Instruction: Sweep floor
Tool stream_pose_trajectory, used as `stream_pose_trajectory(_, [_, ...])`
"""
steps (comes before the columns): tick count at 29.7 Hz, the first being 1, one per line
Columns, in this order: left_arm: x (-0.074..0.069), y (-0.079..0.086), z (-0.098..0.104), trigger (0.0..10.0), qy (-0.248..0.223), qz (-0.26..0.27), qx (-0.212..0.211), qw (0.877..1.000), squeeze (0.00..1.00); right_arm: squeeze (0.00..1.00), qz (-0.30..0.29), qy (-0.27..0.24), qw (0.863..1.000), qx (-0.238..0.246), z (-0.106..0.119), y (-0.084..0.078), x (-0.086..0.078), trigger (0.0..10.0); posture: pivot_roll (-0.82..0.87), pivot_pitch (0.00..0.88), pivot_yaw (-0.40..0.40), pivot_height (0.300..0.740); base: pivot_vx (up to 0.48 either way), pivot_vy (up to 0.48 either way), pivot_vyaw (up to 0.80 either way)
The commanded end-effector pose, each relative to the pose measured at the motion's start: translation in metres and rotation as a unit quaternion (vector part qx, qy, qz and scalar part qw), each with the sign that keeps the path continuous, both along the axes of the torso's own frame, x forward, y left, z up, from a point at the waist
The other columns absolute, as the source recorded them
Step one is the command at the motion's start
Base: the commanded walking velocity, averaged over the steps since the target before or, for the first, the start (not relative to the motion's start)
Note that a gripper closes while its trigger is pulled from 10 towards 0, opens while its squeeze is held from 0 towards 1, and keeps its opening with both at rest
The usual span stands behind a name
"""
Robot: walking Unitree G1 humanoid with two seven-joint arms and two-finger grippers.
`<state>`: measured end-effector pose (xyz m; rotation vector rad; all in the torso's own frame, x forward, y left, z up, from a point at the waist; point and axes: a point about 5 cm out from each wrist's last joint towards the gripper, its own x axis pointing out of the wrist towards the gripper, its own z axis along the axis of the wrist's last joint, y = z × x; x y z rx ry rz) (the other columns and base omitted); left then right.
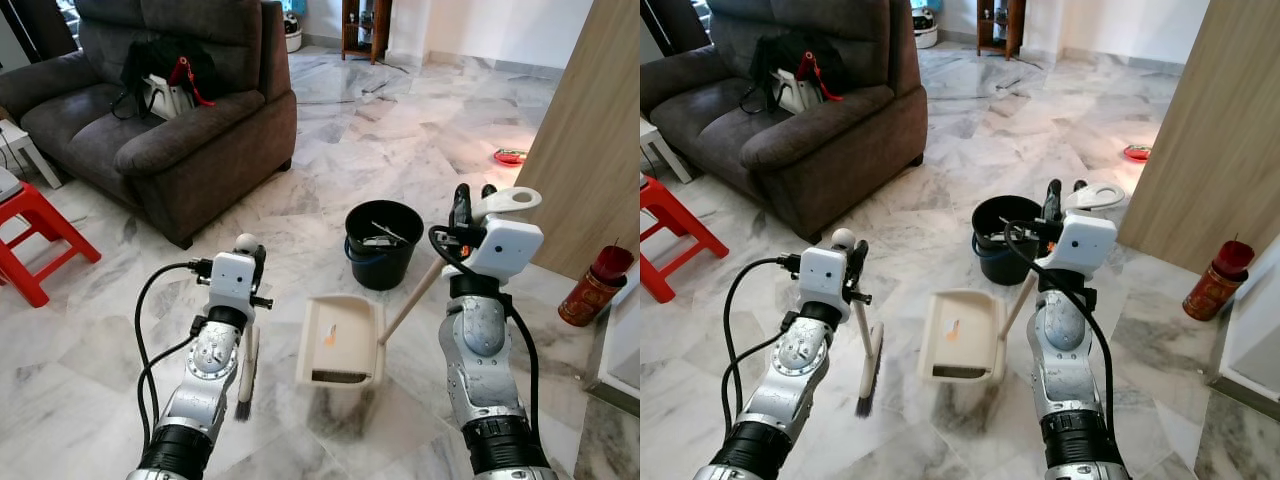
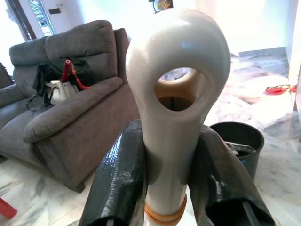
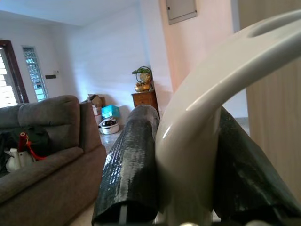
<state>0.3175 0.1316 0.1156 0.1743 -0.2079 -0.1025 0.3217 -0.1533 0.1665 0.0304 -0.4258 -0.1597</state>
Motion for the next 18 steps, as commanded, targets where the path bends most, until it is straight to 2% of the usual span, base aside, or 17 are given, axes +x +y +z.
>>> stream_pose_trajectory(1, [0.0007, 0.0001, 0.0132, 10.0, -0.036, -0.001, 0.010, 0.999, 0.00, 0.00, 0.009, -0.038, 0.999, 0.003, 0.0170, 0.0053, 0.0003, 10.0, -0.05, 0.000, 0.053, 0.740, 0.341, 0.000, 0.00])
stream_pose_trajectory(6, [0.0001, -0.0001, 0.0129, 10.0, -0.035, 0.000, 0.009, 0.999, 0.00, 0.00, 0.014, -0.033, 0.999, 0.004, 0.0157, 0.0064, 0.0004, 10.0, -0.05, 0.000, 0.049, 0.740, 0.341, 0.000, 0.00])
stream_pose_trajectory(12, [-0.0001, -0.0002, 0.0127, 10.0, -0.035, 0.000, 0.009, 0.999, 0.00, 0.00, 0.021, -0.036, 0.999, 0.007, 0.0174, 0.0083, 0.0012, 10.0, -0.05, 0.000, 0.049, 0.740, 0.341, 0.000, -0.57])
stream_pose_trajectory(18, [-0.0002, -0.0002, 0.0129, 10.0, -0.036, 0.000, 0.008, 0.999, 0.00, 0.00, 0.023, -0.040, 0.999, 0.005, 0.0189, 0.0095, 0.0007, 10.0, -0.04, 0.000, 0.048, 0.740, 0.344, 0.000, 0.00])
